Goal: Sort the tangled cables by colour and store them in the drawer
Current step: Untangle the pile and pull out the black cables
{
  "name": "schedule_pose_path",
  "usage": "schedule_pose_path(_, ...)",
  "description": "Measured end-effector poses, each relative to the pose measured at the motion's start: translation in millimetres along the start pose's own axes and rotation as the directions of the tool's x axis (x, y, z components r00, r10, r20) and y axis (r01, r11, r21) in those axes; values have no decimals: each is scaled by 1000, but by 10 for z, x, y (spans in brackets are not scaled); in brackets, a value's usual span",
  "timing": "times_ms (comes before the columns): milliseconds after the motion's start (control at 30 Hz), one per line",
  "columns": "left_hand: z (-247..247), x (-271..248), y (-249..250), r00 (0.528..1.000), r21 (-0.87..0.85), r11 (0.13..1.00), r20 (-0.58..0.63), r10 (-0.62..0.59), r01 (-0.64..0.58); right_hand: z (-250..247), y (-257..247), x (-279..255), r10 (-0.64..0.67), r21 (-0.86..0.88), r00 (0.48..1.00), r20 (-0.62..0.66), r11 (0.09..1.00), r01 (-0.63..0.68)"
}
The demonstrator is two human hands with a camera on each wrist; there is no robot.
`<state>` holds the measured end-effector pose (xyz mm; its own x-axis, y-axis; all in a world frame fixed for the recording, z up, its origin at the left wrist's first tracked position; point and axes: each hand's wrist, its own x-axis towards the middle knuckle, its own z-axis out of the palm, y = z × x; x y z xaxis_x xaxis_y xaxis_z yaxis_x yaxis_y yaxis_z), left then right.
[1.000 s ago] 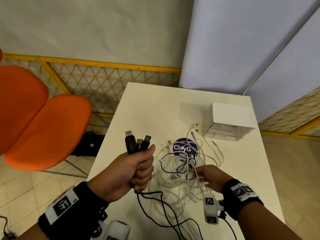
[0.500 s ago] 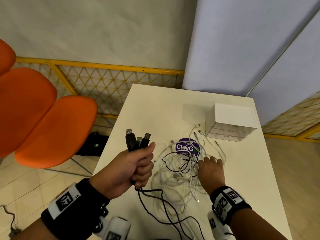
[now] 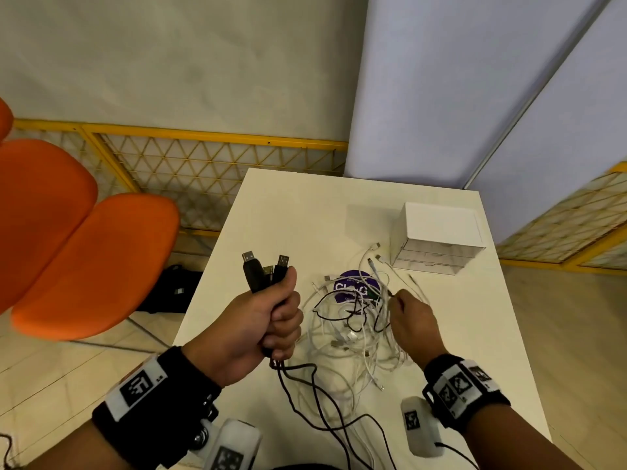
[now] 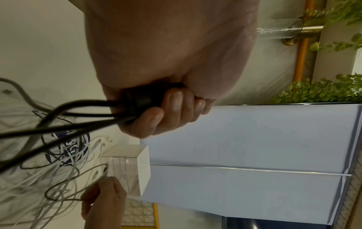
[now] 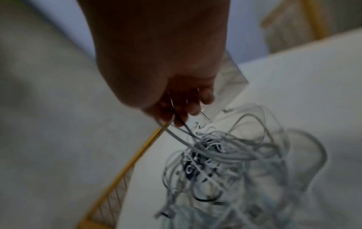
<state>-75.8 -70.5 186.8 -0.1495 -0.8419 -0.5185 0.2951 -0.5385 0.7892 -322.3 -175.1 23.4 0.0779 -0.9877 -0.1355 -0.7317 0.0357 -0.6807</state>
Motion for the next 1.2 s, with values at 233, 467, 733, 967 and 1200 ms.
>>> schedule_pose_path(233,71,71,12,1000,60,998,19,-4,3,-262,-40,115,177,-98,977,118,981,-166)
schedule_pose_path(467,73,151,-6,1000,41,999,-25,3,-2,-624,-443,54,130,387,989,68,910,-146)
schedule_pose_path(733,226,230,131,984,-86,980,-37,175,-177,-1064,-1241,-193,-205,617,975,91,780,106)
schedule_pose_path(967,410,333,40,960,-12,961,-54,276,-277,-781,-1501,-502,-302,547,888,346,834,70)
schedule_pose_path(1200,381,383,-34,970,65,975,-104,219,-213,-711,-1647,-603,-334,357,868,366,912,201)
